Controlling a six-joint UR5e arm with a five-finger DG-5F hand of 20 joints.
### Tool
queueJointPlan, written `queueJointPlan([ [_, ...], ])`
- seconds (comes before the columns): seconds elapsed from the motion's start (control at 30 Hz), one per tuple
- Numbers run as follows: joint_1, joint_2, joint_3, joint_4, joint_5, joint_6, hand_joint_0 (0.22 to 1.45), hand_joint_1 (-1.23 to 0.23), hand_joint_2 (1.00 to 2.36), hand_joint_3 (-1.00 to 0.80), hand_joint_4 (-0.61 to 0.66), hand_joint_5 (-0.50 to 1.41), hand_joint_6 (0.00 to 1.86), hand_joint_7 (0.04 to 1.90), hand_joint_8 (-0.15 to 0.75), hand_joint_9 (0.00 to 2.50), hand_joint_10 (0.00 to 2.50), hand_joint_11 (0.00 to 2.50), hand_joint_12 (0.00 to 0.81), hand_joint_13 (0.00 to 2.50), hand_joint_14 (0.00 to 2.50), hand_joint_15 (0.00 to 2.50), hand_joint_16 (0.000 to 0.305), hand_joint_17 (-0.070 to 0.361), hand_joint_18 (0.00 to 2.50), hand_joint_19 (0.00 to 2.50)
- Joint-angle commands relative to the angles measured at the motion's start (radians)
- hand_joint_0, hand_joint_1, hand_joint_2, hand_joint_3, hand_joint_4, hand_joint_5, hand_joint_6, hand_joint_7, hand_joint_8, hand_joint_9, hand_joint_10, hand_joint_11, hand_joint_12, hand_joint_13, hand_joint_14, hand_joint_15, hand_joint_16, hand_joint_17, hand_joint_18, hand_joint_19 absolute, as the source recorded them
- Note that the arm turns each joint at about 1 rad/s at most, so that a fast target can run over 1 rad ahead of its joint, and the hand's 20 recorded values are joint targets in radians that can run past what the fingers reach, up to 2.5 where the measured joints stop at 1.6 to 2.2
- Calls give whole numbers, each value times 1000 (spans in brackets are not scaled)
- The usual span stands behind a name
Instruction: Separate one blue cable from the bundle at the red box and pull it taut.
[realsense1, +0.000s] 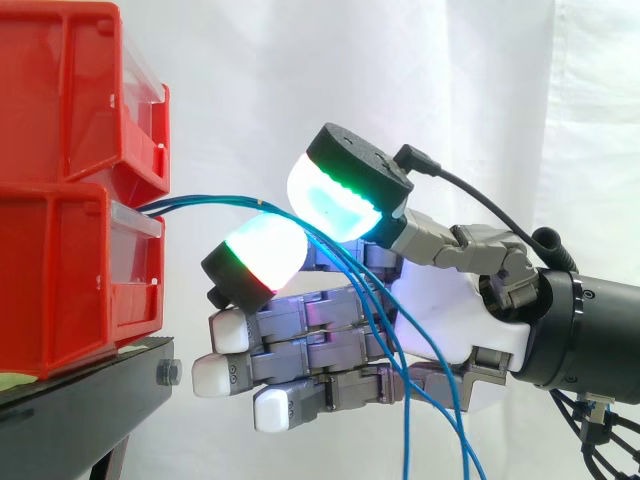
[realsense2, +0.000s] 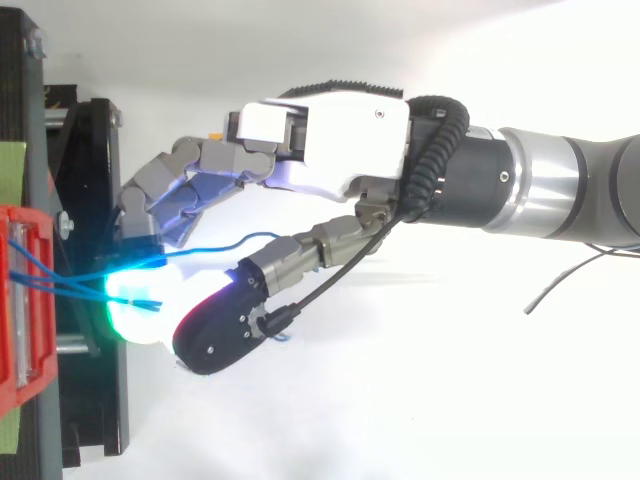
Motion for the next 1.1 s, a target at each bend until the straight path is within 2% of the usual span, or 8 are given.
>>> queueJointPlan([
  [0.0,-1,0,0,0,0,0,593,-590,1002,-478,179,-185,876,973,317,767,25,782,350,644,15,399,47,106,623,626],
  [0.2,1,0,0,2,0,0,603,-588,1001,-493,176,-173,873,996,320,802,25,812,347,673,16,417,46,105,640,626],
  [0.4,1,0,0,-2,0,2,641,-708,1010,-401,87,-173,881,1057,314,796,26,819,351,674,16,419,46,103,652,615],
  [0.53,-3,0,-1,-2,0,3,682,-802,1000,-500,75,-194,906,1022,307,777,26,842,345,683,16,417,46,103,692,599],
  [0.7,-3,0,0,-2,0,0,686,-866,1000,-500,104,-196,916,994,306,791,27,852,339,714,17,433,46,103,738,582],
  [0.9,-3,0,0,2,0,-9,623,-886,1000,-500,118,-189,923,991,304,822,26,872,341,737,18,447,45,102,749,598],
  [1.07,-3,0,0,0,0,-11,508,-908,1000,-500,134,-184,927,966,326,853,26,882,356,764,17,462,49,110,786,604],
])
